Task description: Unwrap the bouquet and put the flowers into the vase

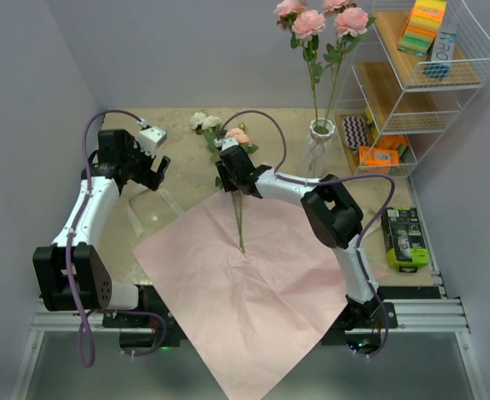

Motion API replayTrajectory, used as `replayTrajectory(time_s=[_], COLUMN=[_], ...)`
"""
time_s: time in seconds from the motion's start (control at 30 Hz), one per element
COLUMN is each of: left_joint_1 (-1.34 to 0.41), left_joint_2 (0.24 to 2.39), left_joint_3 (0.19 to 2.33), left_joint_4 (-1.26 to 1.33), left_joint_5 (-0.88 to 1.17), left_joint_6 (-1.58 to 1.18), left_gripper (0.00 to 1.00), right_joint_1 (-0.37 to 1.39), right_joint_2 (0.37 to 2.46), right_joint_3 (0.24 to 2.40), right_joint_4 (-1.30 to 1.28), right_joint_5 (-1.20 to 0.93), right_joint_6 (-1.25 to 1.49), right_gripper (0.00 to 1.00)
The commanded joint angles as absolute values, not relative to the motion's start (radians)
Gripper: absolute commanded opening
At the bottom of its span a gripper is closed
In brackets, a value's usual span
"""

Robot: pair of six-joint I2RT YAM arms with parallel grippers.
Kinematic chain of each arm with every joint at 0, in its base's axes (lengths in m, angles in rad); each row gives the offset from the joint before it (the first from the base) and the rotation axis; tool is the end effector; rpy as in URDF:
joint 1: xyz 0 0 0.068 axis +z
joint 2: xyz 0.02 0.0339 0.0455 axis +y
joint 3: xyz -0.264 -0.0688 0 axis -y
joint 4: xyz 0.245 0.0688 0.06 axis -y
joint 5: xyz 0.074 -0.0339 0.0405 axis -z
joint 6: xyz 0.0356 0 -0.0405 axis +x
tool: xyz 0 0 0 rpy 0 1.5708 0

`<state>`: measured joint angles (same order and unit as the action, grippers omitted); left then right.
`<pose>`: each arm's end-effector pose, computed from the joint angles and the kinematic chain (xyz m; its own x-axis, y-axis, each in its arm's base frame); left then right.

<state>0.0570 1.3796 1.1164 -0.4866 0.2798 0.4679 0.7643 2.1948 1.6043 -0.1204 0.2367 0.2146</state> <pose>0.3013 0.0073 0.2931 -0.5410 0.4033 -0.7380 0.4381 0.8842 0.1621 0.3620 0.3355 0.1703 -0.5762 -0.2656 -0.7730 -0.4317 0.9020 0.0119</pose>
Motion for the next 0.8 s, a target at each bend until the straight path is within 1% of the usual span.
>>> replayTrajectory(time_s=[0.0, 0.37, 0.47, 0.5, 0.53, 0.57, 0.6, 0.63, 0.67, 0.7, 0.77], left_joint_1=[0.064, 0.064, 0.064, 0.066, 0.064, 0.064, 0.064, 0.064, 0.064, 0.064, 0.064], left_joint_2=[1.364, 1.361, 1.361, 1.361, 1.361, 1.361, 1.361, 1.362, 1.362, 1.361, 1.362], left_joint_3=[1.112, 1.109, 1.111, 1.111, 1.112, 1.111, 1.112, 1.111, 1.112, 1.111, 1.114], left_joint_4=[-0.460, -0.459, -0.456, -0.454, -0.454, -0.454, -0.453, -0.453, -0.453, -0.453, -0.451], left_joint_5=[0.275, 0.267, 0.262, 0.262, 0.262, 0.262, 0.262, 0.262, 0.262, 0.262, 0.262], left_joint_6=[0.485, 0.495, 0.495, 0.497, 0.495, 0.495, 0.495, 0.495, 0.495, 0.495, 0.494], left_gripper=[0.99, 0.99, 0.99, 0.99, 1.00, 0.99, 0.99, 0.99, 0.99, 1.00, 0.99], right_joint_1=[0.758, 0.759, 0.758, 0.759, 0.758, 0.759, 0.759, 0.758, 0.759, 0.758, 0.758], right_joint_2=[2.210, 2.226, 2.235, 2.238, 2.240, 2.240, 2.241, 2.240, 2.238, 2.232, 2.211], right_joint_3=[1.635, 1.640, 1.652, 1.652, 1.657, 1.658, 1.661, 1.669, 1.670, 1.671, 1.674], right_joint_4=[-0.118, -0.117, -0.130, -0.130, -0.132, -0.132, -0.135, -0.138, -0.138, -0.137, -0.132], right_joint_5=[0.213, 0.193, 0.198, 0.199, 0.202, 0.204, 0.204, 0.207, 0.209, 0.210, 0.219], right_joint_6=[0.245, 0.252, 0.255, 0.253, 0.253, 0.253, 0.255, 0.255, 0.256, 0.259, 0.261], right_gripper=[0.40, 0.35, 0.31, 0.29, 0.23, 0.20, 0.15, 0.07, 0.03, 0.01, 0.00])
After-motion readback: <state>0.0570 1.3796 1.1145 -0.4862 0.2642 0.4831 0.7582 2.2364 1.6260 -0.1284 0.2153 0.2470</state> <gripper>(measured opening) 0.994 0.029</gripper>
